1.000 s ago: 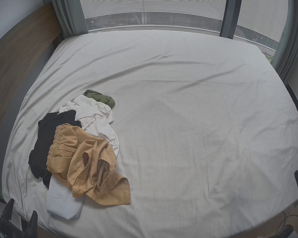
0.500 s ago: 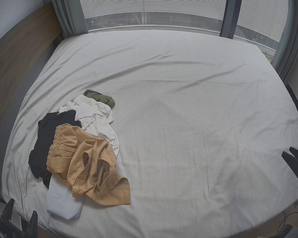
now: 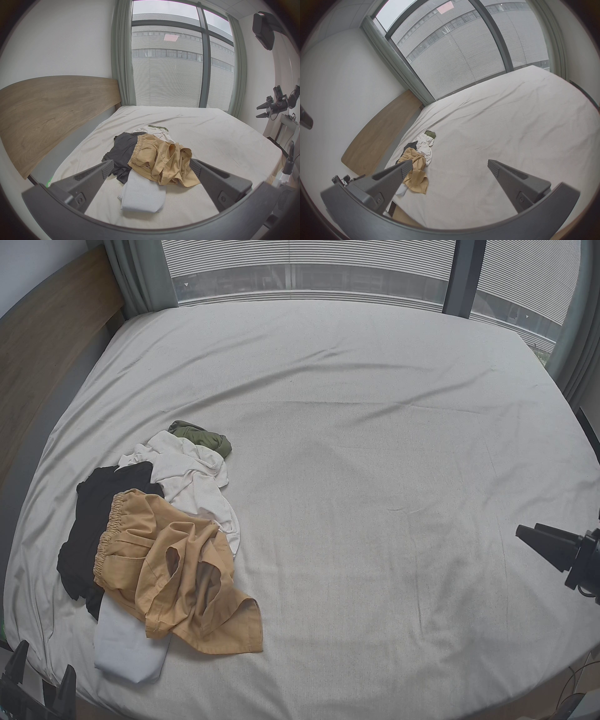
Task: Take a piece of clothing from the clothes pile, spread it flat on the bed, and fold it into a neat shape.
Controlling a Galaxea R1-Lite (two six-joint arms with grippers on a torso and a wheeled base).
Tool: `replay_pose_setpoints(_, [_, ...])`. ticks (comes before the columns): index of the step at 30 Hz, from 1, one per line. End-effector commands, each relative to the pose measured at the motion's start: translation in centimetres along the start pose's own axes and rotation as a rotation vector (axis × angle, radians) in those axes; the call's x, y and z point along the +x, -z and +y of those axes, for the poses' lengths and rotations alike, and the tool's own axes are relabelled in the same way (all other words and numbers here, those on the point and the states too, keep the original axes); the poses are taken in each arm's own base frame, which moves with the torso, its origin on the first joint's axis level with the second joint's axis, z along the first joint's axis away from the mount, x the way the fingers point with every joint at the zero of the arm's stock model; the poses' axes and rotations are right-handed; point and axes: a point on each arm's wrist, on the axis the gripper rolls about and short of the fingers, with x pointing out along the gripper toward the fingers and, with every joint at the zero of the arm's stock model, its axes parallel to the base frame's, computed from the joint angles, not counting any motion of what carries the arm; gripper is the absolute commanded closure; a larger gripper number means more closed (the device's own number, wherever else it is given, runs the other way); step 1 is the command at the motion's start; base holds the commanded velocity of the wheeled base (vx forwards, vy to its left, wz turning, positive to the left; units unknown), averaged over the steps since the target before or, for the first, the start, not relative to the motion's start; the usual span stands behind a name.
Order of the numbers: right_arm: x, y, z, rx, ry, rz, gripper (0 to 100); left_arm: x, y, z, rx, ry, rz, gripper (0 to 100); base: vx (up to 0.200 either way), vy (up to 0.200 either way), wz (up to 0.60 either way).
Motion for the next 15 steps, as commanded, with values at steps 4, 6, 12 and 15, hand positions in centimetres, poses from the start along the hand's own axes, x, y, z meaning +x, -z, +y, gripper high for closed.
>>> replay_pose_setpoints(4, [4.6,1.7,0.1,0.018,-0.042,0.15,0,0.0,0.5,0.0,-0.001,0.0,0.001,0,0.0,0.0,0.0])
replay_pose_setpoints(6, [5.5,2.1,0.2,0.016,-0.052,0.169,0,0.0,0.5,0.0,-0.001,-0.001,0.001,0,0.0,0.0,0.0])
replay_pose_setpoints(12, [8.2,3.5,0.8,0.002,-0.103,0.209,0,0.0,0.5,0.0,-0.001,0.0,0.001,0,0.0,0.0,0.0])
replay_pose_setpoints(15, [9.5,4.2,1.1,-0.005,-0.121,0.229,0,0.0,0.5,0.0,-0.001,0.0,0.001,0,0.0,0.0,0.0])
